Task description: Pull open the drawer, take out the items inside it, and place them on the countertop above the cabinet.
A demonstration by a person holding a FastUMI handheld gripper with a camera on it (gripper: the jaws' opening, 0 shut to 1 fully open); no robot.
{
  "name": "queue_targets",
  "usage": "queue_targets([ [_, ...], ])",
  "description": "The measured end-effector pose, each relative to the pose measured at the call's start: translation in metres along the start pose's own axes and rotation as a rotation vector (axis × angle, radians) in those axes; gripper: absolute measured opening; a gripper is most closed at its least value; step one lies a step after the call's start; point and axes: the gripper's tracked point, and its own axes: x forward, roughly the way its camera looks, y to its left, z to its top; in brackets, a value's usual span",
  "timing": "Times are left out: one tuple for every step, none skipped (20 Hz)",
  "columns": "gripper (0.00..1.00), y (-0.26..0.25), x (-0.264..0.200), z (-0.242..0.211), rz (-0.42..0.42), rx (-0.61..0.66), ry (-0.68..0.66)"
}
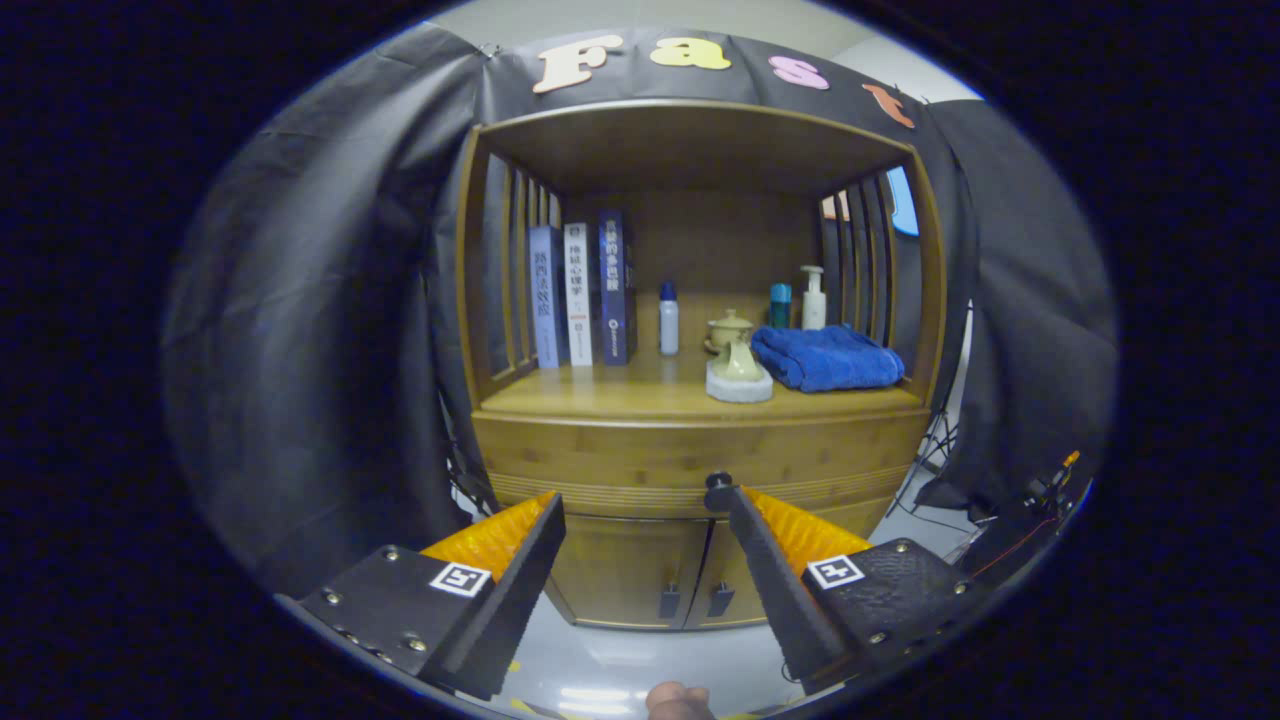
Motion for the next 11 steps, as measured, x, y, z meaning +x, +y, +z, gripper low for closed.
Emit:
queue_targets([
  [0.99,0.000,-0.009,0.012,0.005,0.002,-0.013],
  [0.99,0.001,-0.018,0.023,0.013,0.008,-0.025],
  [0.99,0.002,-0.028,0.036,0.017,0.017,-0.042],
  [0.99,0.003,-0.037,0.048,0.029,0.032,-0.055],
  [0.99,0.006,-0.047,0.061,0.041,0.044,-0.075],
  [0.99,0.005,-0.055,0.071,0.050,0.052,-0.088],
  [0.99,0.004,-0.064,0.080,0.053,0.059,-0.099],
  [0.99,0.002,-0.072,0.086,0.057,0.068,-0.102],
  [0.99,0.001,-0.078,0.091,0.065,0.077,-0.110],
  [0.99,0.003,-0.085,0.096,0.083,0.086,-0.116],
  [0.99,0.004,-0.090,0.101,0.097,0.097,-0.126],
])
